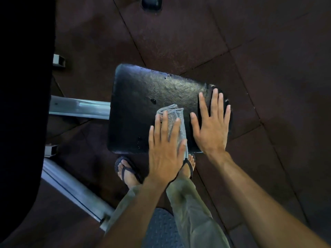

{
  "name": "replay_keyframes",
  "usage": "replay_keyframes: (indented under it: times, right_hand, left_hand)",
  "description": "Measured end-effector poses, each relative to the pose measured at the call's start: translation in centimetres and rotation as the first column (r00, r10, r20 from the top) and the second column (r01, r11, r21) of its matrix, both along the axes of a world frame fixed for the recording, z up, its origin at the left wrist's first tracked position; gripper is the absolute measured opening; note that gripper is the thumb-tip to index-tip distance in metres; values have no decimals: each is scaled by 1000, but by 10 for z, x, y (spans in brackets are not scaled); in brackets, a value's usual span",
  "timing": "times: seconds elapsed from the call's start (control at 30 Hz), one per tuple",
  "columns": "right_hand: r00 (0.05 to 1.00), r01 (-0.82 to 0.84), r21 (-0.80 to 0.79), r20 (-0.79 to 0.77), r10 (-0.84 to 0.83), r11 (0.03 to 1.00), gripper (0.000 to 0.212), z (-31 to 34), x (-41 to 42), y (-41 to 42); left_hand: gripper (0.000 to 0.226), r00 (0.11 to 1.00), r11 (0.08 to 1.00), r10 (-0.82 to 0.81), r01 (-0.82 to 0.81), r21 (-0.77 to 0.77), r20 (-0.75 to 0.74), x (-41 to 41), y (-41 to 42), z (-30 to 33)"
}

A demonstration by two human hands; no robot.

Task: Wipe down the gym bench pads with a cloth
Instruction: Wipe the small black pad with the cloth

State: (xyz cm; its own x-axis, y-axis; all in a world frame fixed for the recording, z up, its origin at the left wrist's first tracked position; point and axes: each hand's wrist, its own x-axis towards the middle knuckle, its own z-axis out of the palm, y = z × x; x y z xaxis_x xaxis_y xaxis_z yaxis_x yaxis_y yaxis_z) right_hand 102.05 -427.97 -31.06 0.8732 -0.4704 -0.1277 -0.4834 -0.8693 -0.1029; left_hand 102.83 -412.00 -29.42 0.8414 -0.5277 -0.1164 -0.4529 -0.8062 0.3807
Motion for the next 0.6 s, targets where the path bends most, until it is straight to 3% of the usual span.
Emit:
replay_keyframes:
  times: [0.1, 0.2, 0.4, 0.6]
  right_hand:
    - [1000, -9, 7, 19, 9, 1000, 60, -2, -1, -2]
    - [999, -12, 14, 30, 11, 1000, 60, -3, -2, -2]
    - [998, -22, 7, 54, 21, 1000, 59, -4, -4, -4]
    - [998, -20, -8, 65, 20, 1000, 59, -5, -4, -4]
  left_hand:
    - [59, 998, 995, 62, -63, 82, 10, 12, -24, -8]
    - [61, 999, 991, -3, -4, 132, 49, 36, -25, -15]
    - [69, 994, 985, -81, 69, 157, 75, 83, 5, -22]
    - [66, 999, 992, -18, 14, 122, 30, 66, 52, -17]
